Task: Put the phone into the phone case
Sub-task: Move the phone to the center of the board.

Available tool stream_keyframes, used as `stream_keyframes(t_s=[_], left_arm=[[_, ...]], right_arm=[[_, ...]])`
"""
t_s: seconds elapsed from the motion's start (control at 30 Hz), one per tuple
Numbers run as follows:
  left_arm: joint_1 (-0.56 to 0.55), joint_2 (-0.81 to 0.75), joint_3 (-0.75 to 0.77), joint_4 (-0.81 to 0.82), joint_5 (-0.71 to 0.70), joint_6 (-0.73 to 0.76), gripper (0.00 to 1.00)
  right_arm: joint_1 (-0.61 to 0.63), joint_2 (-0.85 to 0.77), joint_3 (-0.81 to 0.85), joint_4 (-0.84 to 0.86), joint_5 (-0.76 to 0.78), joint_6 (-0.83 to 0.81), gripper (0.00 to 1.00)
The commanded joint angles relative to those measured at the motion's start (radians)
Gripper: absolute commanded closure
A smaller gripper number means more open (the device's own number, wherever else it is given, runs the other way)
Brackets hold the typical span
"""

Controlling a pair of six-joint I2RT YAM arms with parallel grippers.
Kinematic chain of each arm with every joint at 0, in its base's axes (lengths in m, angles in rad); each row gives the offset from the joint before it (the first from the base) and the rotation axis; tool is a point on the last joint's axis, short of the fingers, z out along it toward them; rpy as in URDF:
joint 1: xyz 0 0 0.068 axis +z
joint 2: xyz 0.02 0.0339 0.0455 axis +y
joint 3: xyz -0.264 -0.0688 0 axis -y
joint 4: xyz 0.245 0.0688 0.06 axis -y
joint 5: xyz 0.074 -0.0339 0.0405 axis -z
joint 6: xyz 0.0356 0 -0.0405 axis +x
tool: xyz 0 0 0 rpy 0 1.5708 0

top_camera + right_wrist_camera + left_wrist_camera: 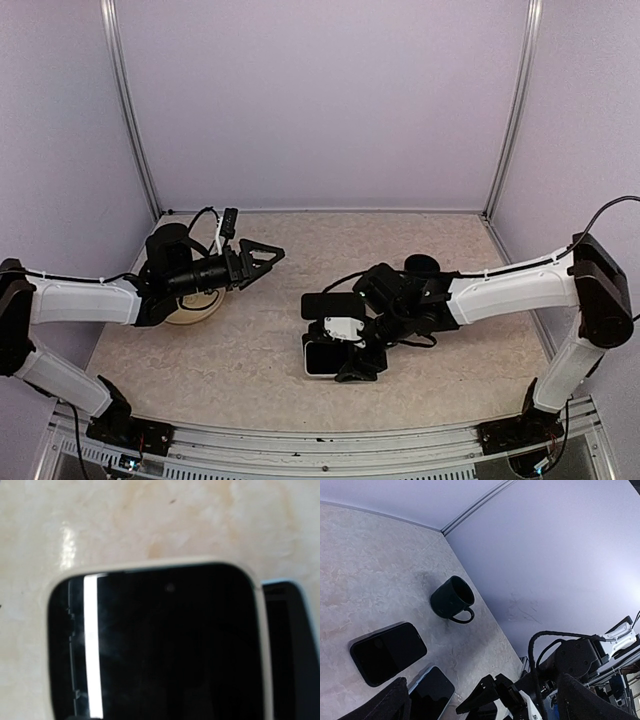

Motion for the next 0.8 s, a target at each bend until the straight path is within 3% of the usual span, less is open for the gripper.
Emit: stream_keyframes(t_s=[0.0,0.77], left_arm=[[0.012,-0.012,0.000,-0.016,-0.015,0.011,0.01],[0.032,0.000,0.011,-0.027,-0.014,0.008,0.01]], right_arm=[[0.017,0.050,-0.013,0.077,-0.020,0.062,0.29],[0.035,0.210,0.068,0.034,-0.065,0.049,0.28]])
